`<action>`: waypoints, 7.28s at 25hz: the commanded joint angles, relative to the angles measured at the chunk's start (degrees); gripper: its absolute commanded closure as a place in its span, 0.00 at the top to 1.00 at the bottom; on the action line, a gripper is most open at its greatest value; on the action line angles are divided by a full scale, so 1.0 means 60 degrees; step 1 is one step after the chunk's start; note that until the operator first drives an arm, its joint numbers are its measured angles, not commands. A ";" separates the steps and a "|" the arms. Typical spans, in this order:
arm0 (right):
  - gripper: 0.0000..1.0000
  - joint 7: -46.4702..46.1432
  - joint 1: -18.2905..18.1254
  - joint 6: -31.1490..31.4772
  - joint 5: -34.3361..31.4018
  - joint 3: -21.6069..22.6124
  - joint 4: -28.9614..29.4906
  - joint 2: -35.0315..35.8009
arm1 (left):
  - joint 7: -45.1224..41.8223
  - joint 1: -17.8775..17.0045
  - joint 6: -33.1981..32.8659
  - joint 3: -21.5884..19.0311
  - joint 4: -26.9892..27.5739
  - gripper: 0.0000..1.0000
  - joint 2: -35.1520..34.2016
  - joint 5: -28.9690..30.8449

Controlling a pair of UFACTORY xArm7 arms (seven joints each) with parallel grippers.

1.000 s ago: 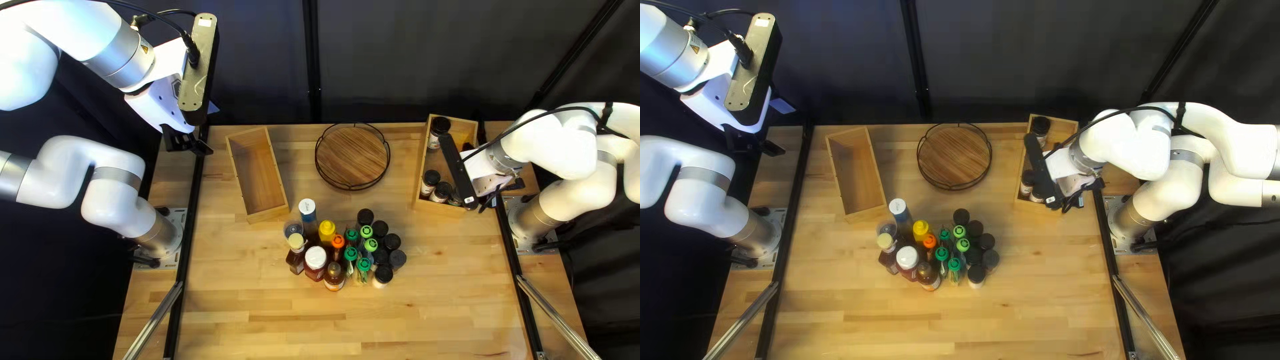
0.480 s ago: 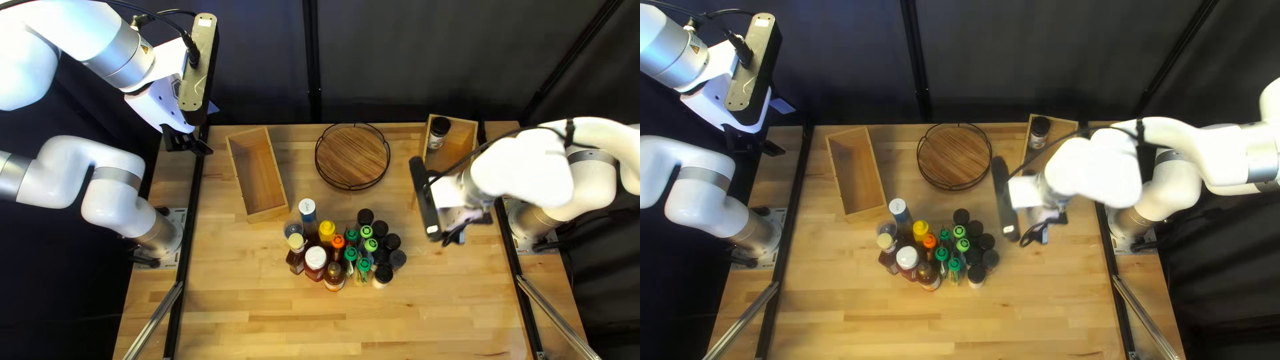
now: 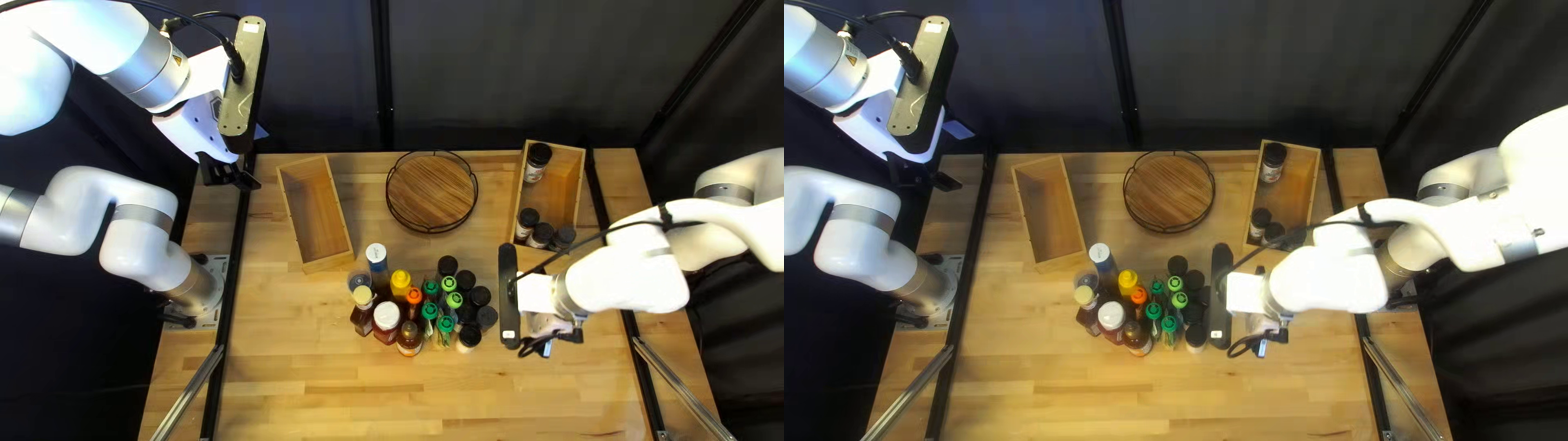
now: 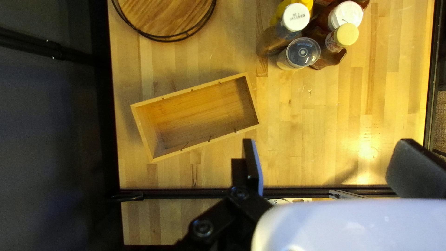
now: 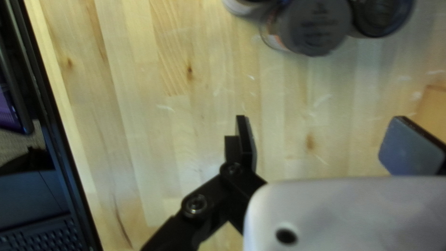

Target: Separate condiments, baby food and spices and place it in 3 different racks/containers

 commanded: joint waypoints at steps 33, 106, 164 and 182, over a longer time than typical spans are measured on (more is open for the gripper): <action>0.05 0.2881 -0.3736 -0.1503 -0.4297 0.2595 0.0993 -0.2953 | 0.0000 0.0000 0.0000 0.0000 0.0000 1.00 0.0000 0.0000; 0.00 -0.8529 -0.1544 0.1742 -0.1046 -0.7225 -0.3846 0.5254 | 0.0000 0.0000 0.0000 0.0000 0.0000 1.00 0.0000 0.0000; 1.00 -0.7518 -0.0696 0.0590 -0.4468 -0.2868 0.1487 -0.2758 | 0.0000 0.0000 0.0000 0.0000 0.0000 1.00 0.0000 0.0000; 1.00 -0.6505 -0.0099 0.0236 -0.2869 -0.2487 0.1085 -0.2265 | 0.0000 0.0000 0.0000 0.0000 0.0000 1.00 0.0000 0.0000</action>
